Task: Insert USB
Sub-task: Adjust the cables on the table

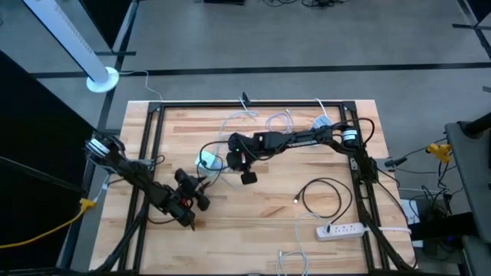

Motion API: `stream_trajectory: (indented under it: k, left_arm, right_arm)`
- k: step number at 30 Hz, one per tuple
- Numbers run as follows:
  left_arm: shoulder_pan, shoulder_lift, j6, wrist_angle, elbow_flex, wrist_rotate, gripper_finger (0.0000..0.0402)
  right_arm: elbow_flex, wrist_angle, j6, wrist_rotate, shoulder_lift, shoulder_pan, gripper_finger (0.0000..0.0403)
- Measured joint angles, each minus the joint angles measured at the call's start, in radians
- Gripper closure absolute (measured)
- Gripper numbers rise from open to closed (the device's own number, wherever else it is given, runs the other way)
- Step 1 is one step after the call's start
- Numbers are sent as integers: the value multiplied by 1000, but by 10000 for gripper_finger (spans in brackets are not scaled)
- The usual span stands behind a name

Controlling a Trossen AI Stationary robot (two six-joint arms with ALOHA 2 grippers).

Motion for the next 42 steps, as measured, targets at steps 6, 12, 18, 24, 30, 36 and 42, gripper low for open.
stream_trajectory:
  k: [6, 12, 18, 24, 30, 36, 42]
  left_arm:
    - [0, -52, -243, -336, 14, 26, 299]
    - [1, -34, -365, -497, 11, 72, 299]
    - [33, -27, -367, -506, -21, 66, 299]
    - [45, -27, -339, -472, -35, 60, 299]
    - [45, -27, -102, -268, -35, 55, 299]
    - [45, -27, -42, -254, -35, 92, 299]
    - [46, -27, -174, -417, -35, 119, 300]
  right_arm:
    - [-1, 27, 109, -1, 18, 5, 390]
    - [-1, 30, 207, -2, 19, 6, 390]
    - [-1, 38, 219, -1, 32, 21, 389]
    - [-1, 100, 234, -2, 32, 23, 389]
    - [-1, 165, 232, -2, 32, 23, 389]
    - [-1, 106, 185, 65, 28, 16, 389]
    - [0, 25, 207, 100, 6, 16, 389]
